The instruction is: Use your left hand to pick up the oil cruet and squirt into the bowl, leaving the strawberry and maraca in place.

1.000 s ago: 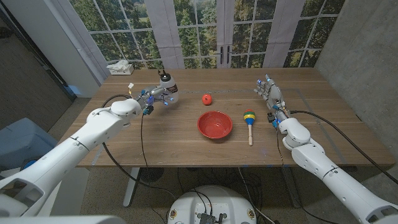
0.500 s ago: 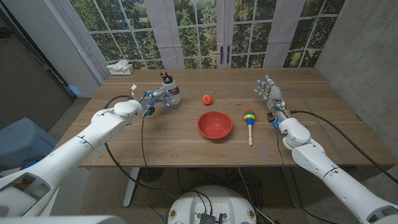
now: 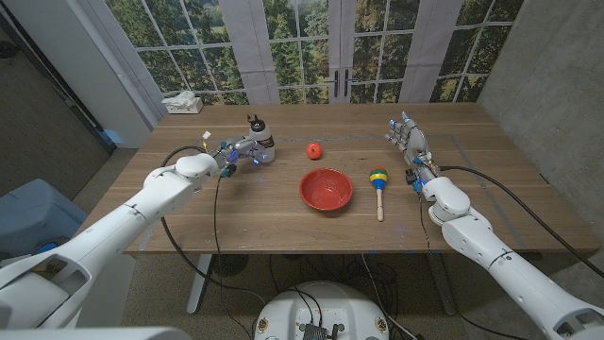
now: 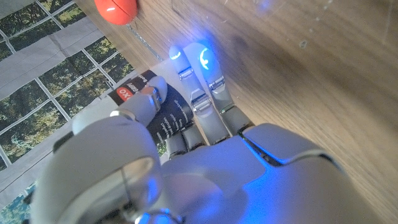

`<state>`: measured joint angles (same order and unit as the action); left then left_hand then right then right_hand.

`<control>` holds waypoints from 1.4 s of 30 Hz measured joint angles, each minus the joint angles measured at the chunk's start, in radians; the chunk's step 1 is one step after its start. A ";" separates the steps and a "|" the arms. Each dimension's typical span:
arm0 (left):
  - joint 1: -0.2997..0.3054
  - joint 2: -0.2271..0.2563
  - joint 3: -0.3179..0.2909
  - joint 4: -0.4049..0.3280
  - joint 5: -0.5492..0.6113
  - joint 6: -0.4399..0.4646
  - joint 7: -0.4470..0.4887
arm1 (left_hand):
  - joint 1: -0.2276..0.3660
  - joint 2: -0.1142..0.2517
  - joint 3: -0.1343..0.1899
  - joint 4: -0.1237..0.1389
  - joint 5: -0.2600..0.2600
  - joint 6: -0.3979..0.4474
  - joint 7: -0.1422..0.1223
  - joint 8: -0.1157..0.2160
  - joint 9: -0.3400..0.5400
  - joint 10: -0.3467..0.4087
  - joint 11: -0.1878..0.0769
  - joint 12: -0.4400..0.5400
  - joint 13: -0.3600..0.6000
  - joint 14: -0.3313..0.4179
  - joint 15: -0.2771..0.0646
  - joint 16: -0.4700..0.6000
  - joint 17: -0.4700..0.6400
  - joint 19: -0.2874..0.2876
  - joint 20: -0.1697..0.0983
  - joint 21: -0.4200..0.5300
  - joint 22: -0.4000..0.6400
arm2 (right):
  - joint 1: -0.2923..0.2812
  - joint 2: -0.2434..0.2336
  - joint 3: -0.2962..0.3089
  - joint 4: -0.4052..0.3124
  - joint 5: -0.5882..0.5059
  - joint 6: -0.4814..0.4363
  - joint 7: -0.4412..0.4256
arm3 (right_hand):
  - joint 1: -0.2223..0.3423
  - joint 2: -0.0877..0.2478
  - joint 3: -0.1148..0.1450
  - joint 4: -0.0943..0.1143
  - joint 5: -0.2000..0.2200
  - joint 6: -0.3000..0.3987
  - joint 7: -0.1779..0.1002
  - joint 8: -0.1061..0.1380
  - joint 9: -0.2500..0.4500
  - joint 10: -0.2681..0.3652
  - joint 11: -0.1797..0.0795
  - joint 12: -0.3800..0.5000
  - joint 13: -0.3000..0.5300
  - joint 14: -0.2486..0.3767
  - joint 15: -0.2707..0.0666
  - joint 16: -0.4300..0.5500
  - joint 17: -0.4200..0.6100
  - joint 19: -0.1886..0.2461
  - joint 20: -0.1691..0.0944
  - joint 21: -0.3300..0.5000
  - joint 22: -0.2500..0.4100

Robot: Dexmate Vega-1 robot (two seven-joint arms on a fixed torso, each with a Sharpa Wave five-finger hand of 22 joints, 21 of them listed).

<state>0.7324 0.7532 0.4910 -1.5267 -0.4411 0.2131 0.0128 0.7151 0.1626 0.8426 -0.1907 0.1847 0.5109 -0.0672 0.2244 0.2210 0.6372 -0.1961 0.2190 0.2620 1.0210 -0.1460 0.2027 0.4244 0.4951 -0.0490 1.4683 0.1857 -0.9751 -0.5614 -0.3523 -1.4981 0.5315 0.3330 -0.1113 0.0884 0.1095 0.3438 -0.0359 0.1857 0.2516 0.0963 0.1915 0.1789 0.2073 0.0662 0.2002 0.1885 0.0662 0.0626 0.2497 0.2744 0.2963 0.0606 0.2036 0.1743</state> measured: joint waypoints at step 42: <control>0.026 0.023 -0.001 -0.005 0.086 -0.050 0.053 | 0.115 -0.230 -0.389 0.031 -0.011 -0.487 -0.001 -0.043 -0.031 -0.512 0.132 -0.042 -0.053 -0.589 0.247 -0.016 -0.230 -0.528 0.079 -0.524 -0.024 | 0.047 0.016 -0.024 0.028 -0.011 -0.015 0.011 | 0.000 0.000 -0.004 -0.004 0.000 0.000 0.000 0.000 0.000 0.000 0.000 0.000 0.000 0.000 0.000 -0.004 0.000 0.004 0.004 0.001 0.000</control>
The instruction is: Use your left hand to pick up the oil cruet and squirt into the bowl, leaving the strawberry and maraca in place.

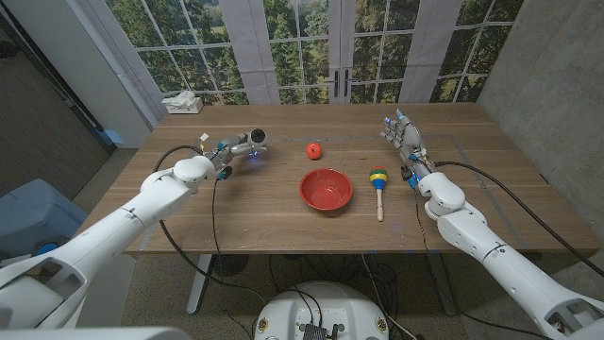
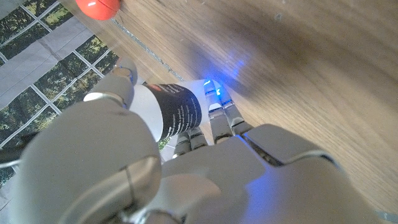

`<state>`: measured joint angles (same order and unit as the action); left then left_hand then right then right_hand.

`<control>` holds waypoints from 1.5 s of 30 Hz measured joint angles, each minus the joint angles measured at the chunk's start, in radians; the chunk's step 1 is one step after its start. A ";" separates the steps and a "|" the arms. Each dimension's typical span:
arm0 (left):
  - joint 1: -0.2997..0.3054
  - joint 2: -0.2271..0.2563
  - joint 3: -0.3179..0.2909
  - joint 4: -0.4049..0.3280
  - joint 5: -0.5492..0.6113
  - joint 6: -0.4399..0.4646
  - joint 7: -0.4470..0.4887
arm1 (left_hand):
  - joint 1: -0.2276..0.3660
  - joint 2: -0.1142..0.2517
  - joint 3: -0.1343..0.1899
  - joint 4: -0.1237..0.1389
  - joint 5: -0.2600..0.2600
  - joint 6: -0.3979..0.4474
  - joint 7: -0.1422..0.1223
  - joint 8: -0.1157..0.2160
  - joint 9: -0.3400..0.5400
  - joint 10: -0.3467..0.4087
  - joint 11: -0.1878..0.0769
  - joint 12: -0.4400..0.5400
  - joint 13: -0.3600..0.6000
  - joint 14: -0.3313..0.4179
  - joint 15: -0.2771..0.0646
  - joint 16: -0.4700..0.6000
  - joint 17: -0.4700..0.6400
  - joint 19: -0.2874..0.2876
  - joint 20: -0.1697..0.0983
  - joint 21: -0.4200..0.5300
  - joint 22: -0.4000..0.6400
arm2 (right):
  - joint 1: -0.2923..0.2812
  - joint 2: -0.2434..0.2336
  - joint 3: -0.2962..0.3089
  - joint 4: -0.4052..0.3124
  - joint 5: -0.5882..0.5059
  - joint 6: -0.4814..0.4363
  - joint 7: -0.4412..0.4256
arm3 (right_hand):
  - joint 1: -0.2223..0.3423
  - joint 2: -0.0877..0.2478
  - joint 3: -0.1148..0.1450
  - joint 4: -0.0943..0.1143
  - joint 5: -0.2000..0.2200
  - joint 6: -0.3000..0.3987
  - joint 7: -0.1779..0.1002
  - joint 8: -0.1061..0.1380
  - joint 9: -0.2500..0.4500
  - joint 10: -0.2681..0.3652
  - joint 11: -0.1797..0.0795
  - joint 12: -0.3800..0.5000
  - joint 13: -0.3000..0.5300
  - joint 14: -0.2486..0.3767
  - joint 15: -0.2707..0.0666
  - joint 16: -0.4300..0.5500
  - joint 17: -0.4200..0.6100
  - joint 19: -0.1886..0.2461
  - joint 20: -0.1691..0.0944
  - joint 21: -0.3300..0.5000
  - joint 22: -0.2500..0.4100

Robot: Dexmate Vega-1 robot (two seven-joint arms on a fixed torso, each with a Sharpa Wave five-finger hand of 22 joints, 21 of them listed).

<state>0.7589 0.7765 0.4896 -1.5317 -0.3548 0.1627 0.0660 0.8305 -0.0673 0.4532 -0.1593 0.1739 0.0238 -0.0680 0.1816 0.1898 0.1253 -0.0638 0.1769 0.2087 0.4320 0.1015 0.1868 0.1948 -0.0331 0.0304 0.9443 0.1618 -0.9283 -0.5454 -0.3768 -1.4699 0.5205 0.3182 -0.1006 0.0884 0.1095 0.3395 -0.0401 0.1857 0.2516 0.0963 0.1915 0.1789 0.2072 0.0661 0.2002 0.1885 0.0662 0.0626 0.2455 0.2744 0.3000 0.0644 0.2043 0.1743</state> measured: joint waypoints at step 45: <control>0.099 -0.019 -0.100 0.003 0.002 -0.318 0.005 | -0.435 0.074 -0.238 0.142 0.033 -0.197 -0.115 0.031 -0.016 -0.298 0.000 0.025 -0.031 -0.604 -0.127 0.007 -0.018 -0.139 0.008 -0.529 0.013 | 0.022 0.009 -0.009 0.017 -0.008 0.010 0.005 | -0.011 -0.011 0.004 -0.004 0.000 0.009 0.016 0.000 0.000 0.004 0.004 0.000 0.000 0.000 0.000 0.001 0.000 0.000 0.000 0.000 0.000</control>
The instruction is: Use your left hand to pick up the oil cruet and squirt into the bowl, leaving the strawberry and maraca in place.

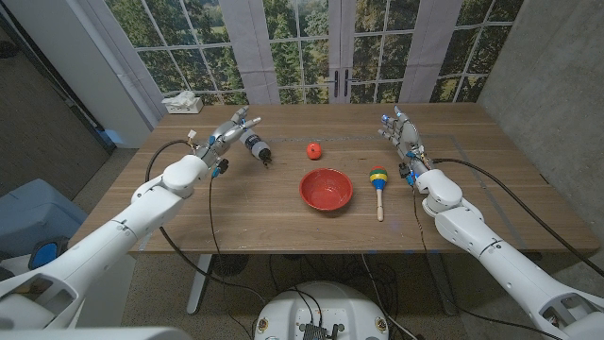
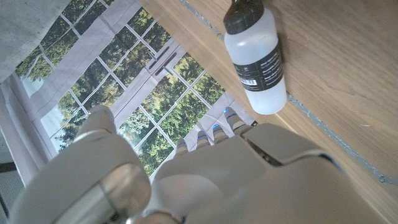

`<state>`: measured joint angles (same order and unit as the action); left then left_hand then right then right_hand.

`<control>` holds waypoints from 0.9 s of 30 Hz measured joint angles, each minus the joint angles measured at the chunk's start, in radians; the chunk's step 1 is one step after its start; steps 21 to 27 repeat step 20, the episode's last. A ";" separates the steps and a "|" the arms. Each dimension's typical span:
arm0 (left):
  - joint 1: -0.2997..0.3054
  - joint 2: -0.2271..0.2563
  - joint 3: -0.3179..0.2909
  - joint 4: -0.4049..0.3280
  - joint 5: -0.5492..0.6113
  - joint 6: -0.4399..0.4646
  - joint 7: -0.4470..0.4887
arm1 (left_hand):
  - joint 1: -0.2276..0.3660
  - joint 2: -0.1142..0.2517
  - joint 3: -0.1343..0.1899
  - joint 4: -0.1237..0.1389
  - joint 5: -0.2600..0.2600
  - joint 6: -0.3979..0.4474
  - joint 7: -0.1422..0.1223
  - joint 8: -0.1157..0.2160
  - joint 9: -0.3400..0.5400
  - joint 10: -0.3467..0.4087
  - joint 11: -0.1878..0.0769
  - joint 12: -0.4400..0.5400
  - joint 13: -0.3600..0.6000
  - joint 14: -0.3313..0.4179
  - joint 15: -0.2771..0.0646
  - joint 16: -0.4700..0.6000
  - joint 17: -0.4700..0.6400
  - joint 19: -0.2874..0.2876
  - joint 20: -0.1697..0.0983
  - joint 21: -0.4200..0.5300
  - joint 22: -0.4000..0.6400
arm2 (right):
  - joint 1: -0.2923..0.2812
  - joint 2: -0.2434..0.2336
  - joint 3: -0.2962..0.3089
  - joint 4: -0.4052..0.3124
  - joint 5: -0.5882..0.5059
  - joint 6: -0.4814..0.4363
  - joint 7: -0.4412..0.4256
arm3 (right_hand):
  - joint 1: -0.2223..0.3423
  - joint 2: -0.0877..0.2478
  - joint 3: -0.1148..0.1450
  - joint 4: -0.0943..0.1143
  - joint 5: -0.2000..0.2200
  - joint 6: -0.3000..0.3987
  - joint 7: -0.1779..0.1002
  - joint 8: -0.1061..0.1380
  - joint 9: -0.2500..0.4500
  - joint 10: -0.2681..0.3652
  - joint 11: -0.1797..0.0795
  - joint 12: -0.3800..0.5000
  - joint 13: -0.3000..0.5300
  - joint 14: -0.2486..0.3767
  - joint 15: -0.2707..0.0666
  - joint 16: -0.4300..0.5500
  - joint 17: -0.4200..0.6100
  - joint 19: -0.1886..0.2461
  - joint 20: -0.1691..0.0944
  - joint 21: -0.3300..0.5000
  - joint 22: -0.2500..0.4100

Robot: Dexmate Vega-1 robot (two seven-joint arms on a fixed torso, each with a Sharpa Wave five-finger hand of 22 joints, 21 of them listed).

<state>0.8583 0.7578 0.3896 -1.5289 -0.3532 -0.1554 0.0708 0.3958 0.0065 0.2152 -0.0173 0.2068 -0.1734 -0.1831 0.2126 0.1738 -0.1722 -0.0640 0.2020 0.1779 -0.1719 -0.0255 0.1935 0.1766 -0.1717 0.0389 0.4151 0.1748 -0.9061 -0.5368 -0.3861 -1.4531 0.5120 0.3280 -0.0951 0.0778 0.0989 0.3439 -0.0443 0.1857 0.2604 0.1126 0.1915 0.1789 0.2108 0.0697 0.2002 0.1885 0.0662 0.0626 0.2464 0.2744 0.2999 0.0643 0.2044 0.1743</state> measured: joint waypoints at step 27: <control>0.051 -0.078 -0.062 0.046 -0.168 -0.214 -0.106 | -0.285 0.113 0.029 0.174 0.073 0.083 0.104 -0.024 -0.006 0.001 -0.044 0.002 -0.006 0.000 -0.003 0.000 -0.003 -0.001 -0.068 -0.077 -0.003 | -0.012 -0.010 0.017 -0.010 0.000 0.018 -0.005 | -0.033 -0.020 -0.027 0.019 0.000 0.015 0.014 0.000 0.000 0.011 0.011 0.000 0.000 0.006 0.006 0.000 0.000 0.007 0.007 0.000 0.000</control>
